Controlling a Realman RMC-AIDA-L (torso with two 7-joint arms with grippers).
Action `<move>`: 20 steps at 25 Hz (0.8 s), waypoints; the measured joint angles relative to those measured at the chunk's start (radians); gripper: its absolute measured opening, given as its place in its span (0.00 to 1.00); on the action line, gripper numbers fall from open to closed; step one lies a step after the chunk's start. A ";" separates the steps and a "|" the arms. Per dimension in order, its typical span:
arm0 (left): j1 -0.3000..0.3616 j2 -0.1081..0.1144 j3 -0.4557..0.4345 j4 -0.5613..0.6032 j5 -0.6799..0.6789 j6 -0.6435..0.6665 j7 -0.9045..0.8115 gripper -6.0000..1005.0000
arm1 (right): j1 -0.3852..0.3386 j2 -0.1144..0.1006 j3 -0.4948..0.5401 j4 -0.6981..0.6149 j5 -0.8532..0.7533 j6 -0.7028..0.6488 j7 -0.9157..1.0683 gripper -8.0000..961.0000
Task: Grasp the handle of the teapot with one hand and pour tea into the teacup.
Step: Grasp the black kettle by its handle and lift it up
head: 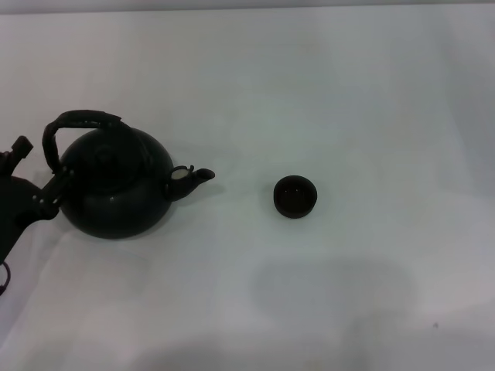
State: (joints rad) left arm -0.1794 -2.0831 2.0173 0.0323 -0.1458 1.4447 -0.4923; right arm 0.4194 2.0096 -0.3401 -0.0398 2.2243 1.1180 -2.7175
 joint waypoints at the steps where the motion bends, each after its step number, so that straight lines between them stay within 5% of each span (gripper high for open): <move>1: -0.001 0.000 0.001 0.000 0.000 -0.001 0.000 0.85 | 0.000 0.000 0.000 0.000 0.000 0.000 0.000 0.88; 6: -0.003 0.000 0.004 0.000 0.007 -0.002 0.000 0.85 | -0.002 0.000 0.002 0.000 0.000 -0.001 0.001 0.87; 11: -0.003 -0.001 0.005 0.001 0.006 -0.002 0.000 0.66 | -0.002 0.000 0.003 0.000 0.000 -0.001 0.001 0.87; 20: -0.004 -0.002 0.004 0.004 0.003 -0.004 -0.004 0.60 | -0.002 -0.001 0.003 0.000 0.000 -0.004 0.002 0.87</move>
State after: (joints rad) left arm -0.1833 -2.0847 2.0217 0.0359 -0.1427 1.4410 -0.4964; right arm 0.4172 2.0081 -0.3369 -0.0398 2.2242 1.1142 -2.7155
